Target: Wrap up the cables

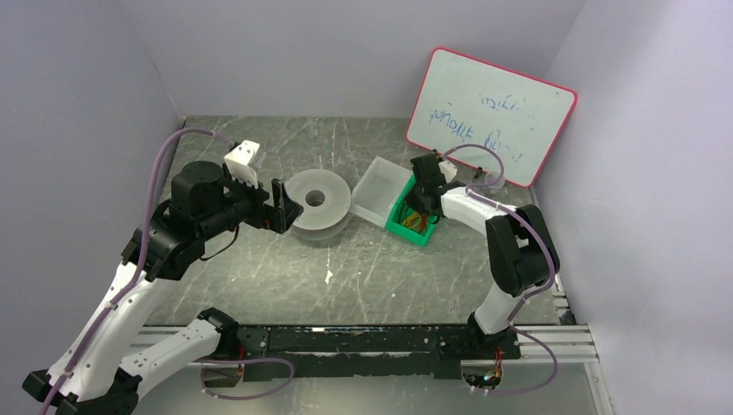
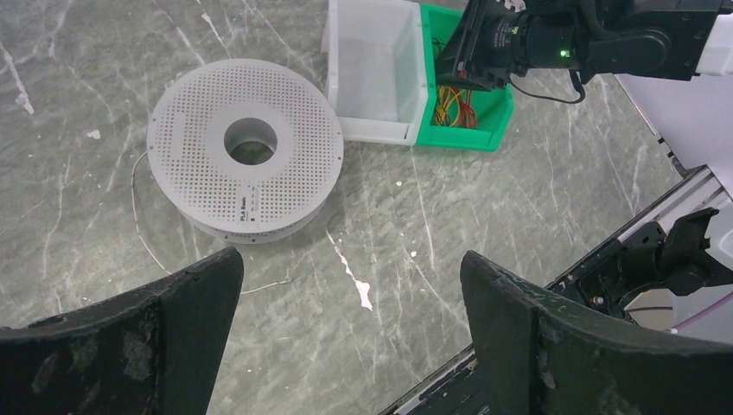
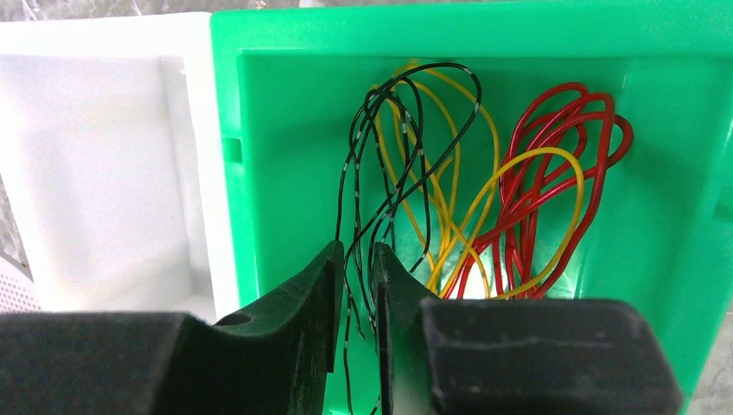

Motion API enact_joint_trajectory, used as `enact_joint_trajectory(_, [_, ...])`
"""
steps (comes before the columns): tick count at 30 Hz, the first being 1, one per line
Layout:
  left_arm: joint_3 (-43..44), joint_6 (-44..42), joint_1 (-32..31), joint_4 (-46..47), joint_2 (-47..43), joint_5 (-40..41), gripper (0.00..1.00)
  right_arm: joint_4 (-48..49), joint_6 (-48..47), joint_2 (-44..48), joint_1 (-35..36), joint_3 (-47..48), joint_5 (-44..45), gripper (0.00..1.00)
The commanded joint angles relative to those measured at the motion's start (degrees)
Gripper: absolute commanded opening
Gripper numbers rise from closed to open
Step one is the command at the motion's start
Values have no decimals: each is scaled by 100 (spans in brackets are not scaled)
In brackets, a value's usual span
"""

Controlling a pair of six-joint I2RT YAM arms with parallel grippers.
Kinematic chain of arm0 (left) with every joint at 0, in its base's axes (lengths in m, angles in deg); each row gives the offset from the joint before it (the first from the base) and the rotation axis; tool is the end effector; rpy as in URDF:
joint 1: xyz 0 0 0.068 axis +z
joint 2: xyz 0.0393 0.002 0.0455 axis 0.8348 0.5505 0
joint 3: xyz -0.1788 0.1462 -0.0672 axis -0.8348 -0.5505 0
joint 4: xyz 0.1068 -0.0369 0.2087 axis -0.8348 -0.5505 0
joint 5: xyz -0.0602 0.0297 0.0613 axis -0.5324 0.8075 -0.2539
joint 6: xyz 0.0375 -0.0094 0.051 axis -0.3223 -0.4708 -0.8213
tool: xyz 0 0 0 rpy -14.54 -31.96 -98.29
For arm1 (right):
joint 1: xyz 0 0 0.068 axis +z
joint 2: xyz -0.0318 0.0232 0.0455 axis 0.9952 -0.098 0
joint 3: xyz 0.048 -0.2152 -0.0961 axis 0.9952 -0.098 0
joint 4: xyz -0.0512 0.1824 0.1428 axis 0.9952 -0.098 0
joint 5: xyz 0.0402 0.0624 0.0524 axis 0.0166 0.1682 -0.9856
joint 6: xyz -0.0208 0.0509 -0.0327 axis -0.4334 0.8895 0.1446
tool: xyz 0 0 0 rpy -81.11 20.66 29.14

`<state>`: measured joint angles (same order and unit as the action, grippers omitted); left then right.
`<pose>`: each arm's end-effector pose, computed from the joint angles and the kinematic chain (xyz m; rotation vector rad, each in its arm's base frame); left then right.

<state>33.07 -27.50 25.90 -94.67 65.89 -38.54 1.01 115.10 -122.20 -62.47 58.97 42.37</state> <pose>0.1437 -0.0920 0.3664 0.3673 1.9851 -0.6199 0.3115 0.1149 0.1515 0.7058 2.3859 0.3073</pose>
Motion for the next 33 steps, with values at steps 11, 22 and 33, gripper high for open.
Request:
enact_joint_trajectory(11, [204, 44, -6, -140, -112, 18, 100, 134, 13, -343, -61, 274, 276, 12])
enact_joint_trajectory(22, [198, 132, -6, -78, -81, -79, 99, -67, -258, 996, -60, 40, 600, 0])
enact_joint_trajectory(33, [306, 97, -6, -76, 35, -13, 100, -365, -712, 2391, -64, 488, 695, 0])
